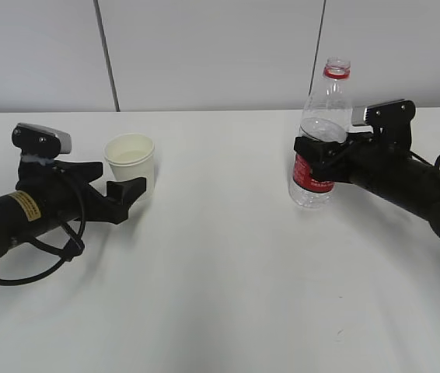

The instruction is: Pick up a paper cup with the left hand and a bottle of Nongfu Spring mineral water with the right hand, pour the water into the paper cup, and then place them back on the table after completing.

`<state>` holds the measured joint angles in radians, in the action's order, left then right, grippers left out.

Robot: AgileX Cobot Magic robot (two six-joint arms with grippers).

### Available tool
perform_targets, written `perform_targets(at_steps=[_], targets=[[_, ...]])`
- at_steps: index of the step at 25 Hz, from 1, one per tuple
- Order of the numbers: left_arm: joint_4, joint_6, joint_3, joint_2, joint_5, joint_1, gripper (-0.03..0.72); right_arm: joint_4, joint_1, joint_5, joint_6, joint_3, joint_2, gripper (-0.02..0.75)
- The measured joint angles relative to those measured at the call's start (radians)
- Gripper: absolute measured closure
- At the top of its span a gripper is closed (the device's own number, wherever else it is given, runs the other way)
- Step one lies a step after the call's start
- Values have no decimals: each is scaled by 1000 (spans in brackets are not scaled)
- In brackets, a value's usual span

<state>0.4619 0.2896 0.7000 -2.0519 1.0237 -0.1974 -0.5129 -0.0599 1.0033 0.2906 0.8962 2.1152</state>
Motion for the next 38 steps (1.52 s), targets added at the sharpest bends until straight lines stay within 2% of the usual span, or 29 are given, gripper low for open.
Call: perform_targets(at_steps=[8, 13, 16, 30, 38], targets=[[0, 0, 0, 0, 0, 0, 107, 0, 0, 0, -3, 0, 0, 286], [0, 0, 0, 0, 0, 0, 107, 1, 0, -18, -4, 0, 0, 132], [0, 0, 0, 0, 0, 0, 107, 1, 0, -46, -4, 0, 0, 89], [0, 0, 0, 0, 0, 0, 107, 7, 0, -23, -20, -109, -65, 92], [0, 0, 0, 0, 1, 0, 107, 76, 0, -1, -57, -199, -123, 101]])
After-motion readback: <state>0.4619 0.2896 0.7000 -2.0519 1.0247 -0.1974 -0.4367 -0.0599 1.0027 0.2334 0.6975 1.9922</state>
